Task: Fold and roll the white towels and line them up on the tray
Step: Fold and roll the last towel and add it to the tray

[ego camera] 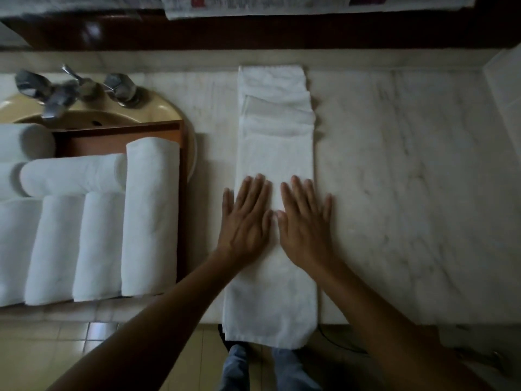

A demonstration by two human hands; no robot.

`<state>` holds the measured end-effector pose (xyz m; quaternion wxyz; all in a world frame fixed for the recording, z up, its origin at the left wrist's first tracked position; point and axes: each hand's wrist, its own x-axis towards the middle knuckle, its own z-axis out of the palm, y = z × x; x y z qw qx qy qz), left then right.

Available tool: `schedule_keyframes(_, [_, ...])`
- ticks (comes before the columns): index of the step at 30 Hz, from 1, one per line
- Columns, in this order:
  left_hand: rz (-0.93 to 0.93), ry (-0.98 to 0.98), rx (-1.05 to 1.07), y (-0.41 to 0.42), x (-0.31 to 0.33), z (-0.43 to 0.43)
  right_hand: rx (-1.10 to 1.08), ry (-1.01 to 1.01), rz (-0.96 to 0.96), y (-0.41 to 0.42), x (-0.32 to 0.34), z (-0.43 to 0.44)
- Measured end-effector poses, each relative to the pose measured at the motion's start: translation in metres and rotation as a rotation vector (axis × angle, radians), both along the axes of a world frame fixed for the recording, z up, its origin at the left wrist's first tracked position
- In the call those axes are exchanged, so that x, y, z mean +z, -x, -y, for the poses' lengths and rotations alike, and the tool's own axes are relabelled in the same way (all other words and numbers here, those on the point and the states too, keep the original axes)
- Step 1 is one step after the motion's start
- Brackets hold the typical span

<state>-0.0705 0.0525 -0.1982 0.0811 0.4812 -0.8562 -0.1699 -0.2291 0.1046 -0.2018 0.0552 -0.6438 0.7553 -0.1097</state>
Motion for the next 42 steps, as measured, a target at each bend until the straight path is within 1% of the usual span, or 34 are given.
schedule_keyframes(1, [0.002, 0.002, 0.014, -0.006, -0.004, 0.001, -0.007, -0.014, -0.025, 0.007, -0.003, -0.006])
schedule_keyframes(4, [0.011, -0.016, 0.1, -0.028, -0.004, 0.012, -0.121, -0.027, -0.068, 0.041, -0.006, -0.015])
schedule_keyframes(6, [-0.02, -0.046, 0.168, -0.03, 0.005, 0.001, -0.194, -0.029, -0.017, 0.051, -0.002, -0.022])
schedule_keyframes(7, [-0.034, -0.049, 0.162, -0.024, 0.01, -0.011, -0.217, -0.021, 0.023, 0.044, 0.001, -0.025])
schedule_keyframes(9, [-0.062, -0.047, 0.075, -0.009, 0.017, -0.043, -0.179, -0.019, 0.044, 0.014, 0.007, -0.038])
schedule_keyframes(11, [-0.059, -0.033, 0.023, -0.005, 0.014, -0.071, -0.053, -0.043, -0.012, -0.017, 0.007, -0.061])
schedule_keyframes(12, [-0.049, -0.03, 0.031, -0.011, 0.009, -0.077, -0.012, -0.049, -0.037, -0.024, 0.004, -0.073])
schedule_keyframes(15, [-0.128, -0.063, 0.107, -0.047, -0.004, -0.082, -0.052, -0.074, -0.063, -0.008, -0.001, -0.094])
schedule_keyframes(18, [-0.173, -0.039, 0.11, -0.064, 0.004, -0.095, -0.131, -0.076, -0.045, 0.001, 0.004, -0.101])
schedule_keyframes(20, [-0.133, -0.039, 0.059, -0.056, 0.011, -0.105, -0.105, -0.064, 0.006, -0.013, 0.009, -0.098])
schedule_keyframes(22, [-0.029, -0.039, -0.01, -0.044, 0.012, -0.106, -0.009, -0.065, -0.004, -0.025, 0.011, -0.089])
schedule_keyframes(24, [0.052, -0.044, -0.031, -0.036, 0.008, -0.092, 0.032, -0.063, -0.015, -0.023, 0.007, -0.071])
schedule_keyframes(26, [0.086, -0.057, -0.031, -0.027, 0.007, -0.068, 0.023, -0.043, -0.015, -0.012, 0.002, -0.043])
schedule_keyframes(30, [0.107, -0.059, -0.016, -0.008, 0.01, -0.016, 0.052, -0.017, -0.011, 0.01, -0.001, 0.011])
schedule_keyframes(36, [0.135, -0.063, 0.003, 0.01, 0.008, 0.036, 0.108, -0.075, 0.018, 0.036, 0.004, 0.07])
schedule_keyframes(40, [0.102, -0.025, 0.095, 0.014, 0.013, 0.028, 0.057, 0.003, 0.06, 0.027, 0.015, 0.054])
schedule_keyframes(42, [0.074, -0.024, 0.072, 0.009, 0.013, 0.008, 0.012, 0.018, 0.052, 0.014, 0.014, 0.027])
